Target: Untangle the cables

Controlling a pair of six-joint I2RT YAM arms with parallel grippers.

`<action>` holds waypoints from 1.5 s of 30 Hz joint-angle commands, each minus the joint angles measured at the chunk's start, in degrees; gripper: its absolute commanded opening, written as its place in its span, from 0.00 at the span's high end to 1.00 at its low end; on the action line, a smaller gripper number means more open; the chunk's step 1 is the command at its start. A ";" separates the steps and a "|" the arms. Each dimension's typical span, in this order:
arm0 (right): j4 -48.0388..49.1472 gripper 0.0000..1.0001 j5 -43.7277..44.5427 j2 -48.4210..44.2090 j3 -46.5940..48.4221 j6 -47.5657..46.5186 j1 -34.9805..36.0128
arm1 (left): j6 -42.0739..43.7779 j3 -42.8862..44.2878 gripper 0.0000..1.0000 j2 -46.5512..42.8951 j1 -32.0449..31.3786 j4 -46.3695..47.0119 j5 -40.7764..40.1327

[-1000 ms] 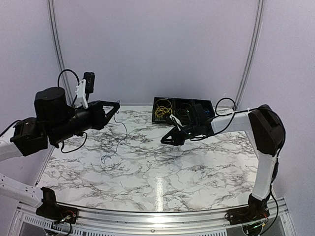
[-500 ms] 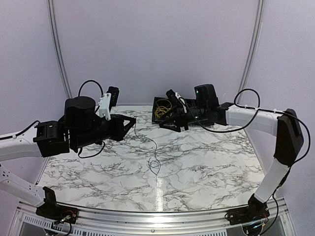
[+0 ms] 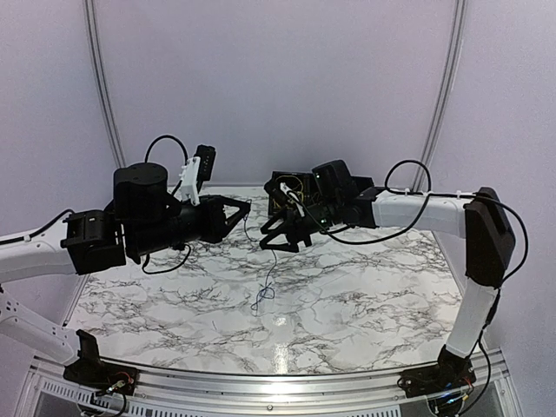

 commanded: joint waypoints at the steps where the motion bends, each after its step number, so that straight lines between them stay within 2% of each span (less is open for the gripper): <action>1: -1.08 0.31 -3.62 0.71 1.43 -1.31 0.52 | -0.48 0.86 1.00 -1.51 -0.22 2.54 1.12; 6: -2.11 0.37 -3.48 3.04 2.29 -1.40 0.75 | -0.39 1.03 1.00 -1.68 -0.26 2.63 1.28; 8: -2.80 0.45 -3.54 3.95 3.01 -1.54 0.80 | -0.34 1.04 1.00 -1.69 -0.27 2.57 1.31; 10: -2.91 0.62 -3.74 4.32 3.48 -1.19 0.80 | -0.18 0.83 1.00 -1.72 -0.24 2.52 1.12; 11: -2.74 0.78 -4.10 4.02 3.54 -0.89 0.76 | 0.28 0.63 1.00 -1.85 -0.27 2.45 0.90; 12: -2.47 0.92 -4.36 3.67 3.50 -0.58 0.77 | 1.02 0.34 0.94 -1.86 -0.29 2.20 0.38; 13: -2.14 1.00 -4.38 3.13 3.31 -0.19 0.82 | 1.76 0.01 0.85 -1.80 -0.26 1.41 -0.91; 16: 0.56 1.00 -3.51 0.88 1.92 2.24 0.72 | 2.58 -2.06 0.64 -2.09 -0.26 -2.75 -6.42; 21: 1.55 1.00 -2.20 -0.28 1.82 5.11 0.30 | 1.06 -11.48 0.48 -6.18 -0.30 -3.88 -10.72; 26: 2.52 1.00 0.77 -0.55 2.29 8.55 -0.07 | 0.43 -20.66 0.48 -10.63 -1.68 -2.38 -13.69; 30: 2.76 1.00 1.49 -0.68 2.93 10.25 -0.18 | 1.10 -28.97 0.47 -9.84 -3.40 8.64 -15.86; 33: 2.76 1.00 2.20 -0.60 3.56 10.48 -0.16 | 1.96 -32.34 0.47 -5.27 -3.62 18.16 -12.72; 39: 2.35 1.00 3.45 0.00 4.74 12.42 -0.23 | 4.43 -30.58 0.46 7.45 -5.24 30.03 -10.50; 45: 2.69 1.00 3.73 0.06 5.11 13.46 -0.20 | 3.38 -24.86 0.46 17.88 -5.54 33.54 -13.80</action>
